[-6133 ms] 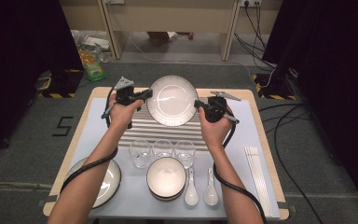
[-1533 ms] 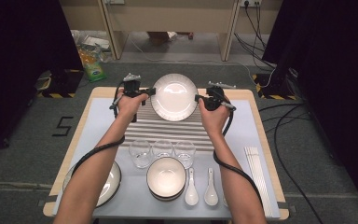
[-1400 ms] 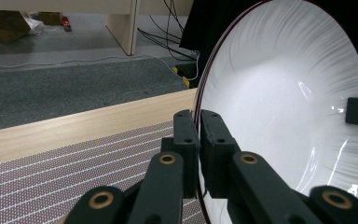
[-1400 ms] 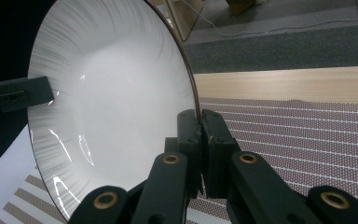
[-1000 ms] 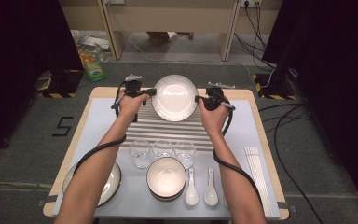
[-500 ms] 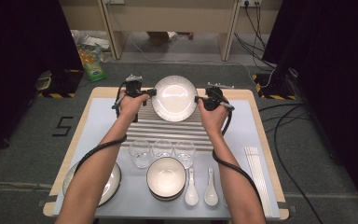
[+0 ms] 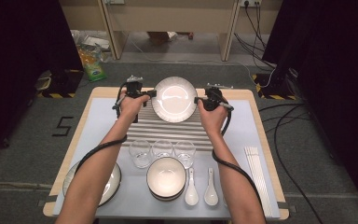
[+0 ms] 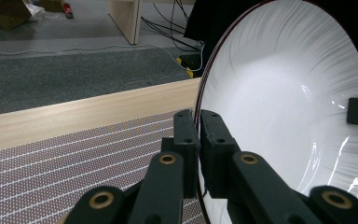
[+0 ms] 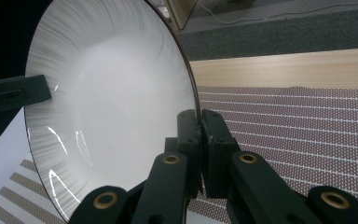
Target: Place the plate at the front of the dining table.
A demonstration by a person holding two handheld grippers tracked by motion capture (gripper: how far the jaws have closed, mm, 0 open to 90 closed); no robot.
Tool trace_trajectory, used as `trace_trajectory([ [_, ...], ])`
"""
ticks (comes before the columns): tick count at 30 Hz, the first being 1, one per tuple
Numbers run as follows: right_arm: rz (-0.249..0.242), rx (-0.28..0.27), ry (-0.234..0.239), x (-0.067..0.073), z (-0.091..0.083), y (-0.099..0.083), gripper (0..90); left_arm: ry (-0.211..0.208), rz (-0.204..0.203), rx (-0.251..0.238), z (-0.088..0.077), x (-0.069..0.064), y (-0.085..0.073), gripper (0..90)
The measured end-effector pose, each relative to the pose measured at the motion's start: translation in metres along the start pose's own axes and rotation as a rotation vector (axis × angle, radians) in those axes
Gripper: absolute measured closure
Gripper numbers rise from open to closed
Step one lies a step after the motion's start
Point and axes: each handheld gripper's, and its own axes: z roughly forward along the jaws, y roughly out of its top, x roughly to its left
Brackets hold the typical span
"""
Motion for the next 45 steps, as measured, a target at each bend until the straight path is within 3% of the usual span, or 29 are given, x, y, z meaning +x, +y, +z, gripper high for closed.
trace_trajectory([
  [45,-0.002,0.045,-0.018,-0.006,0.012,-0.006,87.2,0.006,-0.019,0.044,0.011,0.004,-0.011,85.5],
])
